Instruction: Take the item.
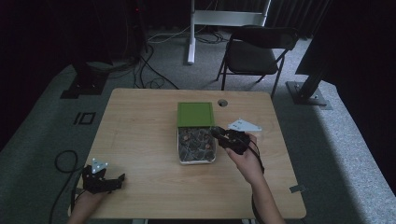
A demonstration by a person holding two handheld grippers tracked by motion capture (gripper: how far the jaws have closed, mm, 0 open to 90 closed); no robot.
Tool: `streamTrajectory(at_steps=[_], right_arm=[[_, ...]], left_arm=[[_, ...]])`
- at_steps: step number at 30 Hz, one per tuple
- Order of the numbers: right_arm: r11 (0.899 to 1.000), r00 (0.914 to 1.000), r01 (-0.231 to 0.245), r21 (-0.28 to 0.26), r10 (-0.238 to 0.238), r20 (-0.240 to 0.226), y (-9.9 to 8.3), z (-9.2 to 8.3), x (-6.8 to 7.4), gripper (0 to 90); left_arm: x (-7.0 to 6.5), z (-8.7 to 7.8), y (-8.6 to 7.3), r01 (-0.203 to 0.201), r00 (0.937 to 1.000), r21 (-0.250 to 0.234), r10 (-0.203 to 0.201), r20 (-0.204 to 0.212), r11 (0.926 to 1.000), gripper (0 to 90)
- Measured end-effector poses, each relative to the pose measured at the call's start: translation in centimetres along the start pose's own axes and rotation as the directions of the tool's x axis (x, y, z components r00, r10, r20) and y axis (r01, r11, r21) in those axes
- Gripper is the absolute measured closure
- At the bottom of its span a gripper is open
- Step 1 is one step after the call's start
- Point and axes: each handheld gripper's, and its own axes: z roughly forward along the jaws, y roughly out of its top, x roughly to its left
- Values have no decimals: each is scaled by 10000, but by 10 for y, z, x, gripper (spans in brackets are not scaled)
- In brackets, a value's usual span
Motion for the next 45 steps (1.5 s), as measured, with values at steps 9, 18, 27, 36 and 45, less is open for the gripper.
streamTrajectory(at_steps=[9, 18, 27, 36, 45], right_arm=[[9998, 9993, -123, -144, 128, 354, 0, -13, -18, 748], [9991, 9966, -339, -249, 357, 739, -1, -25, -37, 749], [9979, 9916, -515, -382, 557, 1167, -3, -36, -55, 749], [9955, 9822, -763, -555, 846, 1679, -4, -47, -75, 749], [9944, 9739, -868, -607, 975, 2050, -2, -56, -91, 749]], left_arm=[[0, 0, 0, -2, 10000, 3, 2, -1, 10000, 16], [0, 0, 0, 0, 10000, -4, 0, 1, 10000, 16], [0, 0, 0, -2, 10000, -2, 2, -1, 10000, 16], [0, 0, 0, 3, 10000, 0, -3, 1, 10000, 16], [0, 0, 0, 3, 10000, -1, -3, 4, 10000, 16]])
